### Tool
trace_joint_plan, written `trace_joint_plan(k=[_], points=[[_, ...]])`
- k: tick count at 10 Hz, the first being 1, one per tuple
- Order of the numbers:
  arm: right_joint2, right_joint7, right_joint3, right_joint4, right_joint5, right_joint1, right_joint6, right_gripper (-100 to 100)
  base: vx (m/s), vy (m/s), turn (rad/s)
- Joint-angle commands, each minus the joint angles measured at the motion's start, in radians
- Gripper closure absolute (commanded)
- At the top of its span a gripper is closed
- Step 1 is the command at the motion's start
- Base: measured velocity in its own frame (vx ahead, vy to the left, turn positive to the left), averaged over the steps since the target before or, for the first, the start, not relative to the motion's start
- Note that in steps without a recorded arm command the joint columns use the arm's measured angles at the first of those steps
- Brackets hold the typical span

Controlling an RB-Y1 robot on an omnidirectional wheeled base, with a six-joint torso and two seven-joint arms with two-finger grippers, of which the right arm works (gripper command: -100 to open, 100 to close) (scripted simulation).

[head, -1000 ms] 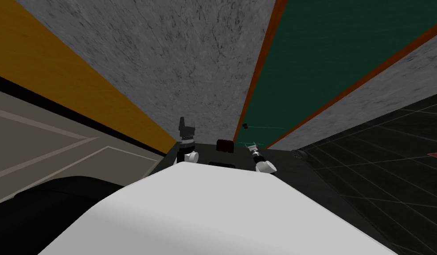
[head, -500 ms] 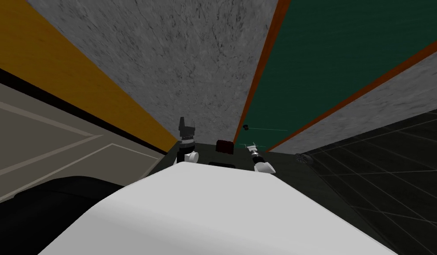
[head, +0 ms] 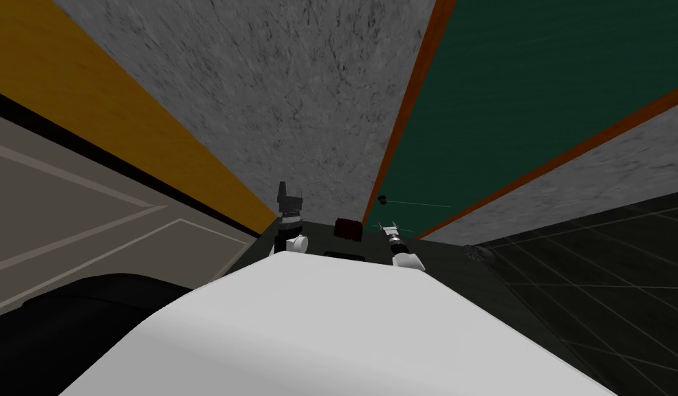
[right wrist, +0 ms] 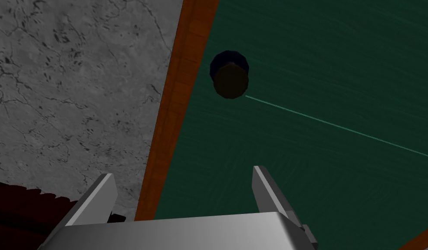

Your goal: Pull the door open

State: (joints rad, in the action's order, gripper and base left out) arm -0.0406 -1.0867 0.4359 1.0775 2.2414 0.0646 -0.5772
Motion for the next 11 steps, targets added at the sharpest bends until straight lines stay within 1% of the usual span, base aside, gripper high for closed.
trace_joint_plan(k=[1,6,10,11], points=[[0.004,-0.017,0.007,-0.023,0.043,-0.008,-0.019,-100,0.032,-0.044,0.039],[0.024,-0.081,0.032,-0.108,0.196,-0.035,-0.09,-100,0.055,-0.07,0.091],[0.04,-0.125,0.05,-0.165,0.299,-0.053,-0.138,-100,0.046,-0.073,0.074],[0.043,-0.133,0.053,-0.176,0.318,-0.057,-0.147,-100,0.053,-0.063,0.061]])
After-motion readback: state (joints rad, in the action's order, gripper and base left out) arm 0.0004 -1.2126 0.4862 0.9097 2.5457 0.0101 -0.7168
